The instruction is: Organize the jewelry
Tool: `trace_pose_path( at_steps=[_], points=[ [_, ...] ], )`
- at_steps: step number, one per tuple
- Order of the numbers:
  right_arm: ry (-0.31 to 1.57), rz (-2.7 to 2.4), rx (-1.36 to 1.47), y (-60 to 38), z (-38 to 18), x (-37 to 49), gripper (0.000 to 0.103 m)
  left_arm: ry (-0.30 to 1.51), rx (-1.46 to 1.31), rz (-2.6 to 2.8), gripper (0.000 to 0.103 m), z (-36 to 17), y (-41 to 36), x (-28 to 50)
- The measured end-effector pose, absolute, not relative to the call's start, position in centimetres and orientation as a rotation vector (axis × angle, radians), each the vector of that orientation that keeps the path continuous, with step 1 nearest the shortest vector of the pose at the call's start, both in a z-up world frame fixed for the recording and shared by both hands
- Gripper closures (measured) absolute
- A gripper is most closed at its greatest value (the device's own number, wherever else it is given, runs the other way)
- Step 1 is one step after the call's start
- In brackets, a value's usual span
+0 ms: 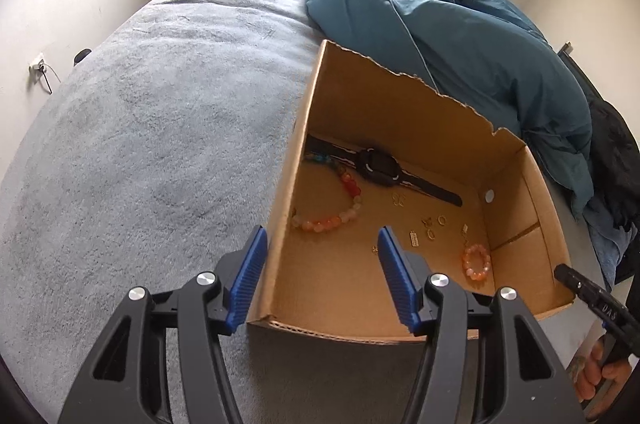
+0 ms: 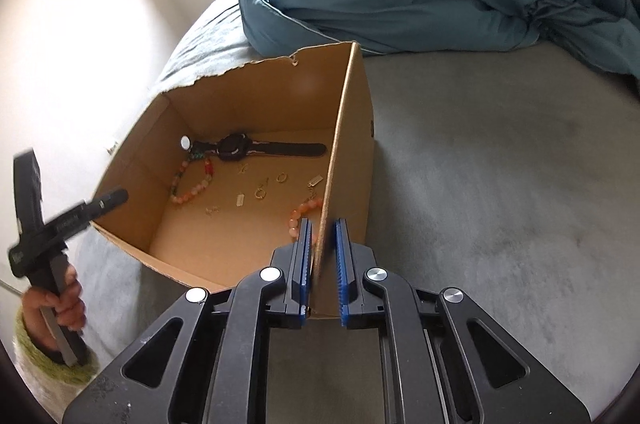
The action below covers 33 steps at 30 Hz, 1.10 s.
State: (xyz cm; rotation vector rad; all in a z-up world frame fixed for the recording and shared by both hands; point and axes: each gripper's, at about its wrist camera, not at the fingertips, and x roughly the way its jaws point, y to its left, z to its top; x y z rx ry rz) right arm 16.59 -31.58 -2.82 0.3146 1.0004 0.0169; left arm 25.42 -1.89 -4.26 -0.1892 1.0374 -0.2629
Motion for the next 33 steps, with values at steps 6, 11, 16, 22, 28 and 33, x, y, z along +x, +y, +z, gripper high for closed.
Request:
trace_pose_path(
  at_steps=[6, 11, 16, 22, 28, 33],
  points=[
    [0.991, 0.012, 0.372, -33.5, -3.7, 15.0, 0.095, 1.041, -0.121, -0.272, 0.048, -3.9, -3.4, 21.4],
    [1.001, 0.001, 0.319, -33.8, -2.9, 13.8, 0.096, 1.037, -0.118, -0.267, 0.048, -3.7, -3.9, 17.5],
    [0.995, -0.024, 0.316, -33.5, -3.1, 10.7, 0.096, 1.031, -0.148, -0.27, 0.048, -3.6, -3.8, 14.6],
    [0.939, -0.065, 0.323, -33.1, -3.7, 8.7, 0.094, 0.964, -0.147, -0.275, 0.047, -3.9, -3.7, 12.7],
    [0.781, -0.122, 0.306, -32.5, -1.7, 5.2, 0.067, 0.805, -0.124, -0.195, 0.042, -2.0, -2.8, 9.9],
    [0.616, -0.142, 0.253, -30.9, 0.6, 0.3, 0.05, 0.625, -0.062, -0.16, 0.03, 0.5, -2.5, 5.6]
  ],
)
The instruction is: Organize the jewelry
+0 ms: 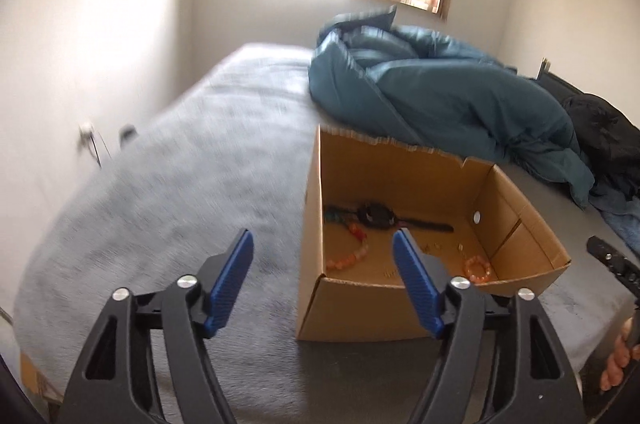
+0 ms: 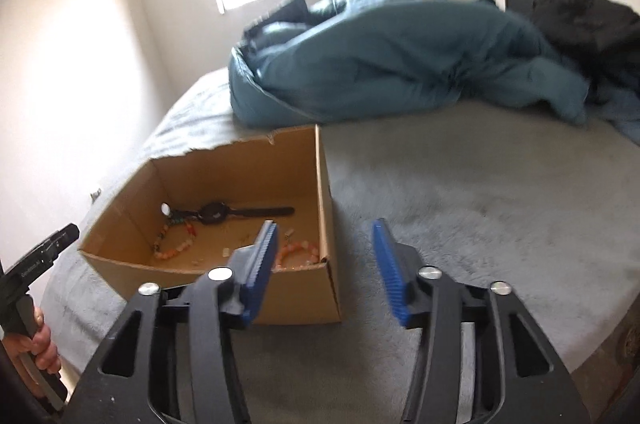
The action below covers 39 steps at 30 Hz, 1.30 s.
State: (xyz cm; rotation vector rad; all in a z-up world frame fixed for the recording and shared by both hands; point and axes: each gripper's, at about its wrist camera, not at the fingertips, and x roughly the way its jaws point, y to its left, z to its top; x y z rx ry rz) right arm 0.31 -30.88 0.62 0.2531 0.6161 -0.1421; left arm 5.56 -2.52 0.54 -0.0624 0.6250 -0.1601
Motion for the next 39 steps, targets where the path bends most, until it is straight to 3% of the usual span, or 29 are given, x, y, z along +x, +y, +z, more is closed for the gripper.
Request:
trace_pose_path(
  at_steps=[4, 11, 15, 23, 30, 39],
  points=[
    [0.52, -0.16, 0.199, -28.4, 0.9, -2.7, 0.03, 0.553, -0.036, -0.178, 0.018, 1.1, -3.5, 2.8],
    [0.472, -0.208, 0.116, -25.7, 0.3, -4.9, 0.019, 0.582, -0.037, -0.199, 0.006, 0.6, -5.1, 0.7],
    [0.43, -0.202, 0.083, -25.5, 1.0, -5.5, 0.011, 0.553, -0.032, -0.207, 0.005, 0.7, -5.4, -0.3],
    [0.416, -0.156, 0.061, -25.8, 1.5, -6.0, 0.008, 0.551, -0.027, -0.144, 0.005, 0.7, -5.3, -1.1],
    [0.358, -0.189, 0.08, -26.2, 0.8, -7.1, 0.008, 0.392, 0.084, -0.042, 0.005, 0.9, -6.5, -3.0],
    [0.283, -0.192, 0.097, -28.3, 1.6, -8.8, 0.008, 0.359, 0.042, -0.062, 0.005, 1.0, -5.8, -3.2]
  ],
)
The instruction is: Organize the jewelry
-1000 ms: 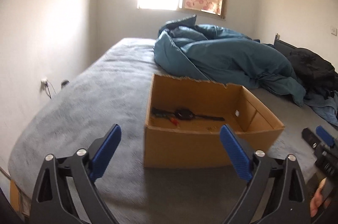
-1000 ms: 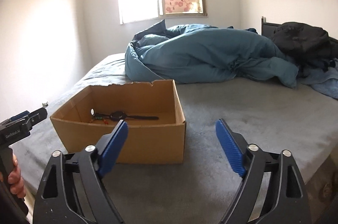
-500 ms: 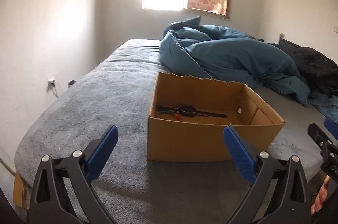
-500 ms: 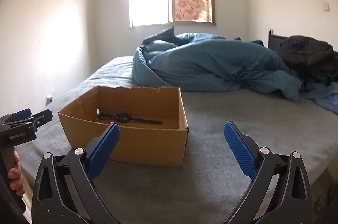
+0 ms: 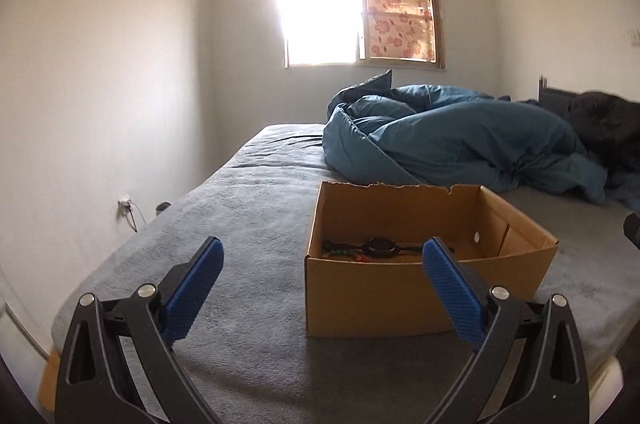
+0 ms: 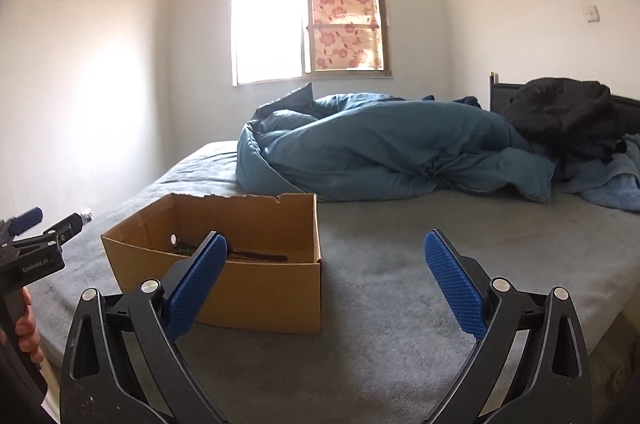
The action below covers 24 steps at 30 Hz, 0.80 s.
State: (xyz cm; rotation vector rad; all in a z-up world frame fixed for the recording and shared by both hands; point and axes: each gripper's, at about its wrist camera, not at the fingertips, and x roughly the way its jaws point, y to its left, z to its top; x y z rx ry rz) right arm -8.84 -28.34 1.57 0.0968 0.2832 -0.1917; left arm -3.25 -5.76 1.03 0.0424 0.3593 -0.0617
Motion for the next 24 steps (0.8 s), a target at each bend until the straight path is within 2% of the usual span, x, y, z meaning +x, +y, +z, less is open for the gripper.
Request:
trace_pose_path(
  at_steps=[9, 16, 24],
  points=[
    [0.257, -0.149, 0.122, -27.2, 0.5, -9.0, 0.008, 0.371, -0.008, -0.086, 0.005, 0.1, -5.1, -3.4],
    [0.209, -0.174, 0.109, -25.4, 0.6, -9.2, 0.008, 0.307, -0.007, -0.027, 0.005, 0.3, -5.2, -4.2],
    [0.241, -0.158, 0.081, -23.6, 0.3, -9.3, 0.008, 0.353, 0.01, -0.026, 0.005, -0.2, -5.8, -4.1]
  ],
)
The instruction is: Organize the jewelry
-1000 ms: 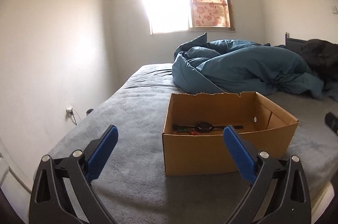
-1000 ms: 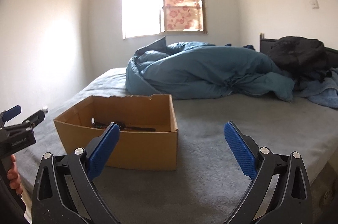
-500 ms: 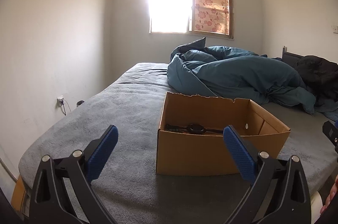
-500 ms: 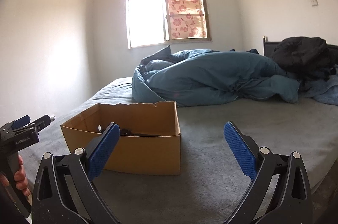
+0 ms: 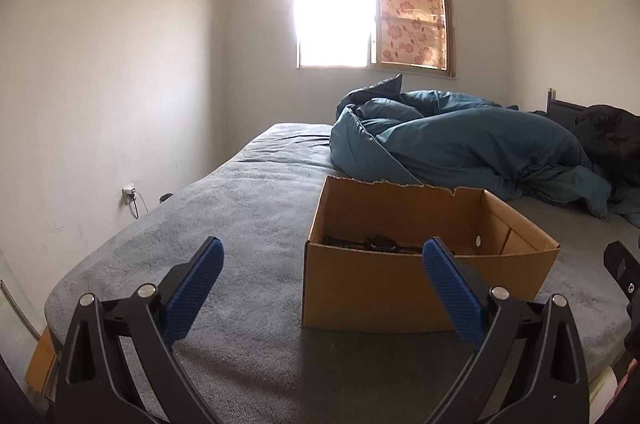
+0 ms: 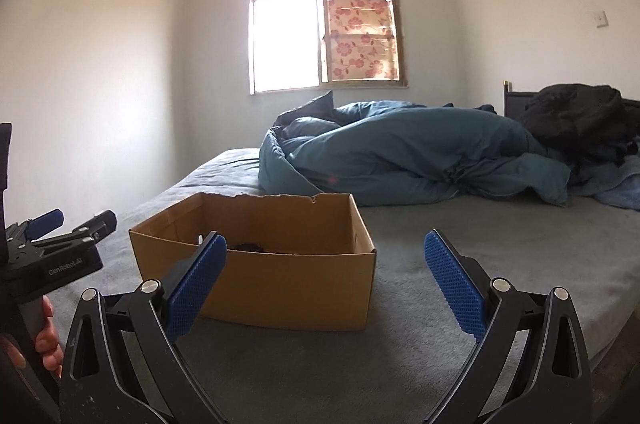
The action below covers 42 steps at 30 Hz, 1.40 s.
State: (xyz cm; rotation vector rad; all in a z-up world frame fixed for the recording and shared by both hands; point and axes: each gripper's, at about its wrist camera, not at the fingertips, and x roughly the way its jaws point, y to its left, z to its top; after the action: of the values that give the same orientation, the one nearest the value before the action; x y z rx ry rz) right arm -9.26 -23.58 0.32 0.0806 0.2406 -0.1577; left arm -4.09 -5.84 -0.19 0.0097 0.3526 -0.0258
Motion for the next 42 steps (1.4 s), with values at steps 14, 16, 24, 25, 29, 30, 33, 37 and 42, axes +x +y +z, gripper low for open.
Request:
trace_pose_path(
  at_steps=[14, 16, 24, 25, 29, 30, 33, 37, 42],
  points=[
    [0.226, -0.2, 0.105, -24.8, 0.8, -9.4, 0.008, 0.357, 0.022, 0.002, 0.005, -0.1, -5.8, -4.0],
    [0.228, -0.203, 0.108, -24.8, 0.8, -9.2, 0.008, 0.358, 0.026, 0.005, 0.005, -0.1, -5.8, -4.0],
    [0.236, -0.209, 0.117, -24.9, 0.6, -9.0, 0.008, 0.382, 0.028, 0.015, 0.005, -0.1, -5.7, -3.8],
    [0.236, -0.21, 0.117, -24.9, 0.6, -9.0, 0.008, 0.384, 0.026, 0.018, 0.005, -0.1, -5.7, -3.8],
    [0.237, -0.211, 0.117, -24.7, 0.6, -9.0, 0.008, 0.386, 0.025, 0.021, 0.005, -0.3, -5.6, -3.6],
    [0.239, -0.21, 0.117, -24.7, 0.6, -9.1, 0.008, 0.388, 0.026, 0.022, 0.005, -0.3, -5.5, -3.6],
    [0.241, -0.209, 0.117, -24.7, 0.6, -9.0, 0.008, 0.392, 0.025, 0.024, 0.005, -0.4, -5.5, -3.4],
    [0.244, -0.209, 0.114, -24.6, 0.5, -8.9, 0.008, 0.396, 0.024, 0.023, 0.005, -0.4, -5.4, -3.2],
    [0.253, -0.212, 0.102, -24.5, 0.5, -8.8, 0.008, 0.398, 0.021, 0.022, 0.005, -0.4, -5.3, -3.2]
  ],
)
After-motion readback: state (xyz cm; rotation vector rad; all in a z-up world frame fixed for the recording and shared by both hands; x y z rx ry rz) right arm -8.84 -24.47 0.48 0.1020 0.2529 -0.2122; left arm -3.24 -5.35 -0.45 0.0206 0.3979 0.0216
